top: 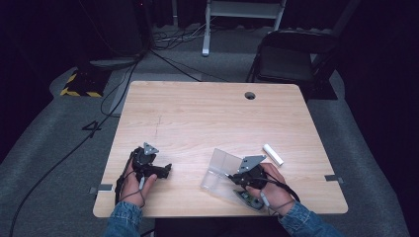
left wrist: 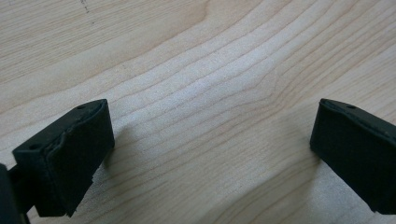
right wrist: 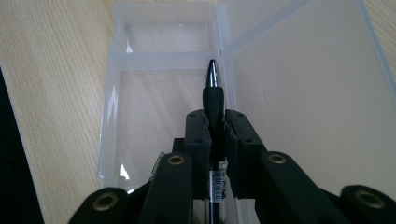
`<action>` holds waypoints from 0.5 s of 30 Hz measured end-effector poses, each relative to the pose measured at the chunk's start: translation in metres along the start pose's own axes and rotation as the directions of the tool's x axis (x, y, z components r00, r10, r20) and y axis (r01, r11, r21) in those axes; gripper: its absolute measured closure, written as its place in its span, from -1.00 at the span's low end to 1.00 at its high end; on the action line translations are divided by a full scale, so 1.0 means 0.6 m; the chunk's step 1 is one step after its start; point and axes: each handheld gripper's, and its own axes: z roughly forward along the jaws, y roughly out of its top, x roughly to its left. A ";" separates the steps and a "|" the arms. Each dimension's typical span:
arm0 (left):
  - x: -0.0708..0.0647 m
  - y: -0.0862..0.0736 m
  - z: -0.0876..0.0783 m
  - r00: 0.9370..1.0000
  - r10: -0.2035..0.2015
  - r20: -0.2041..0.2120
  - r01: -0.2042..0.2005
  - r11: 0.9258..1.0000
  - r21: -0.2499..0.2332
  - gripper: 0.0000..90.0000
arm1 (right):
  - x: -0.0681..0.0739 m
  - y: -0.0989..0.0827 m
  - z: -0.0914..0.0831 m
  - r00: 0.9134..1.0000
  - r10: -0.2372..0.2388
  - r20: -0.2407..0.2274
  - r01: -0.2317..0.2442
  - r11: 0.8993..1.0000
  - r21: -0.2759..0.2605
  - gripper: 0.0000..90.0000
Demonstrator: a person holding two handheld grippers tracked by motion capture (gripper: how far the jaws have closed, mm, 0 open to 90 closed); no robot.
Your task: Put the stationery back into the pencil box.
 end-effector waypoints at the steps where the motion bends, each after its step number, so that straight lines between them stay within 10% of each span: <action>1: 0.000 0.000 0.000 1.000 0.000 0.000 0.000 1.000 0.000 -1.00 | 0.000 0.000 0.000 1.000 -0.004 -0.001 0.004 1.000 0.001 0.80; 15: 0.000 0.000 0.000 1.000 0.000 0.000 0.000 1.000 0.000 -1.00 | 0.005 0.002 -0.001 0.999 -0.038 0.031 0.038 0.999 -0.005 0.61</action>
